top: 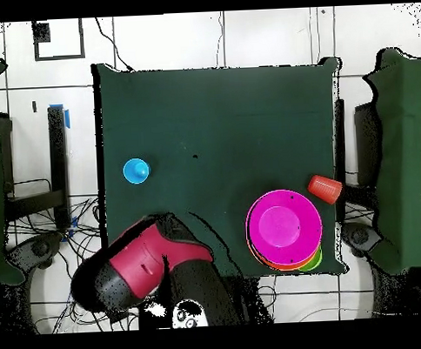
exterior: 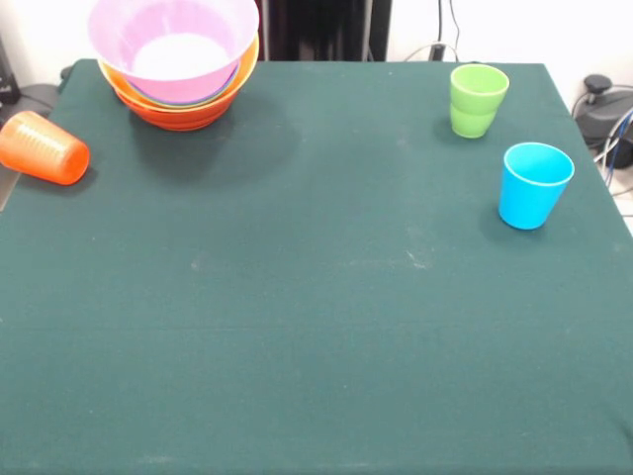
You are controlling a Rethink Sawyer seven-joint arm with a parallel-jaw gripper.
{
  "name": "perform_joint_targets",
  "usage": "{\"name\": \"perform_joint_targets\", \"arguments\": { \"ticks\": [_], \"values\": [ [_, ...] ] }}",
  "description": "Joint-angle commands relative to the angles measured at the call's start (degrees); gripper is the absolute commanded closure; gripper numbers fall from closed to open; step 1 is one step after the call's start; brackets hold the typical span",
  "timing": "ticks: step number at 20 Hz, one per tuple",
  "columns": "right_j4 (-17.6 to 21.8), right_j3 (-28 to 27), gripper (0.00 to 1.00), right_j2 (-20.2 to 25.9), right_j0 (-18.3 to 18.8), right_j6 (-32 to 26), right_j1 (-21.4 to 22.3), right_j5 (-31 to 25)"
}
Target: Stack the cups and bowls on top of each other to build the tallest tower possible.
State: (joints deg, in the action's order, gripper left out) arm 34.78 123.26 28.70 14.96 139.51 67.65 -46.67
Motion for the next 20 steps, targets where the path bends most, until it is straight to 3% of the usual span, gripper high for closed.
{"name": "perform_joint_targets", "arguments": {
  "ticks": [1, 5, 8, 14, 17, 20],
  "values": [
    [8.21, -4.05, 0.0, -6.27, 0.75, 5.49, -17.13, 11.04],
    [3.59, -5.37, 0.0, -8.19, -0.74, 8.79, -21.04, 12.72],
    [3.74, -6.42, 0.0, -11.7, -4.74, 13.7, -23.87, 16.86],
    [3.59, -9.49, 0.0, -17.69, -9.8, 15.88, -28.83, 22.43],
    [3.37, -13.04, 0.0, -21.22, -14.06, 17.78, -33.25, 25.02],
    [1.87, -14.5, 0.0, -24.13, -17.8, 18.61, -34.59, 25.6]
  ]
}}
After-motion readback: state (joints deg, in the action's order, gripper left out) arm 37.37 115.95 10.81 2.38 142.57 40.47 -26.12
